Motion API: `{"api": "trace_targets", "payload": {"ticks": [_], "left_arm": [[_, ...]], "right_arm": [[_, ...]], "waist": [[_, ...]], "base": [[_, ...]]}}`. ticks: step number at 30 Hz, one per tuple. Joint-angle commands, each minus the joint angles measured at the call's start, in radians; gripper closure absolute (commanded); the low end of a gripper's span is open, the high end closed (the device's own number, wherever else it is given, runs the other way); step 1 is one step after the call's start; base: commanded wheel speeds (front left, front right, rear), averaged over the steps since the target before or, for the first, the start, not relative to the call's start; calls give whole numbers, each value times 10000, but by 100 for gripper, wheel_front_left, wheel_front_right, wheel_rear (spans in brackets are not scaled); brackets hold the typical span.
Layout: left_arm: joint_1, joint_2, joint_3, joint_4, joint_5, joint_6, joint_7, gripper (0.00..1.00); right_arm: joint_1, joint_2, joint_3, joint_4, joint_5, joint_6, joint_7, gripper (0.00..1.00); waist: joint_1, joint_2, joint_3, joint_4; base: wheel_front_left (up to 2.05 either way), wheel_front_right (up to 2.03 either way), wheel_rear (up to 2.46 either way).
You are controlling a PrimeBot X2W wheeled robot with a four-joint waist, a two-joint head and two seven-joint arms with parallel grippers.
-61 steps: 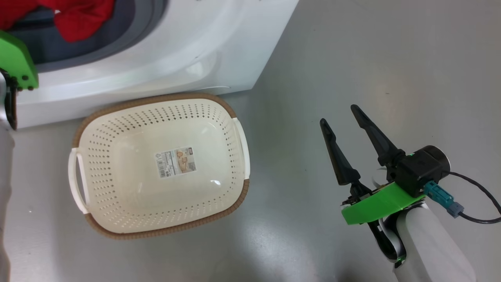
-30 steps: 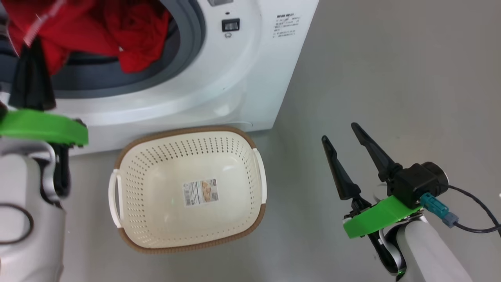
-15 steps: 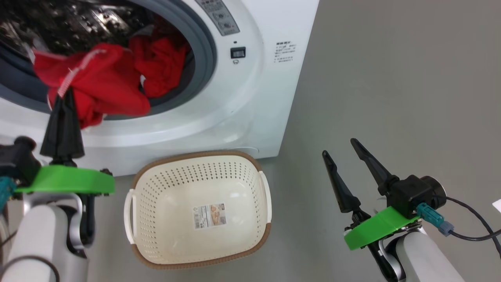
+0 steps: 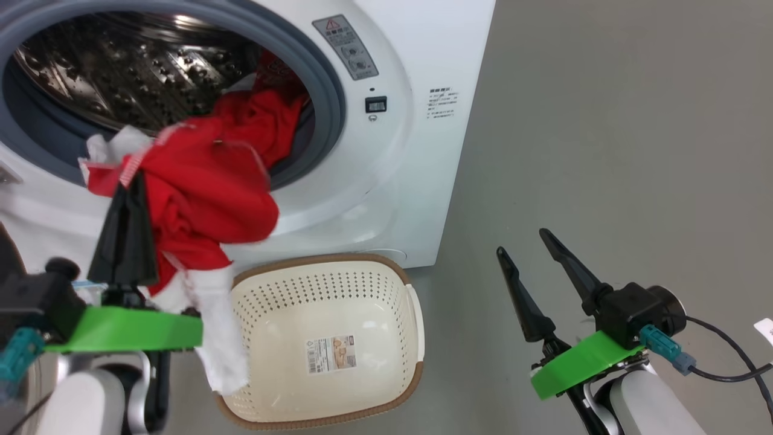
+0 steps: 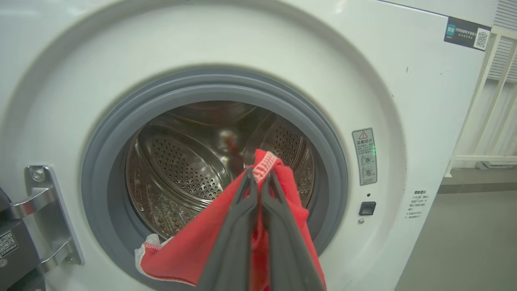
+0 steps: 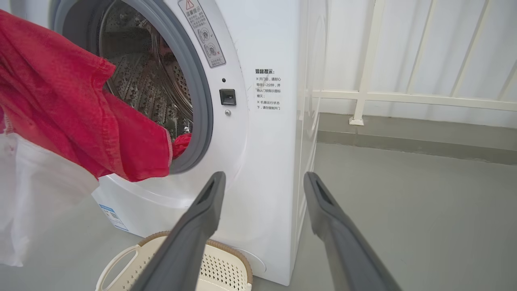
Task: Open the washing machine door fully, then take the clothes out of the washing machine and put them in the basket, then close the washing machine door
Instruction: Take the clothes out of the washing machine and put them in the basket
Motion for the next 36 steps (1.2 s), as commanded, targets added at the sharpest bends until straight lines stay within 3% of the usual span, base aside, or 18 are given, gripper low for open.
{"api": "trace_targets", "payload": {"ticks": [1, 7, 15, 29, 36], "left_arm": [[133, 180, 278, -541, -10, 129, 96, 100], [595, 94, 300, -963, -382, 81, 369, 100], [787, -144, 176, 13, -875, -144, 423, 100], [-558, -830, -419, 3392, -1587, -777, -1, 100], [-1979, -1009, -669, 6412, -1847, -1020, -152, 100]], "right_arm": [[92, 6, 206, -248, 53, 46, -63, 0], [158, 10, 154, -348, 53, 46, -63, 0], [81, 24, 228, -428, 80, 46, -63, 0], [-303, -1, 183, -530, 4, 46, -63, 0], [-614, 6, 359, -535, 43, 46, -63, 0]], "waist": [[0, -1, -65, -24], [0, -1, -45, -40], [0, -1, 343, -142], [0, -1, 1262, -213], [0, -1, 1907, -329]], "base": [[0, 0, 0], [0, 0, 0], [0, 0, 0], [0, 0, 0], [0, 0, 0]]}}
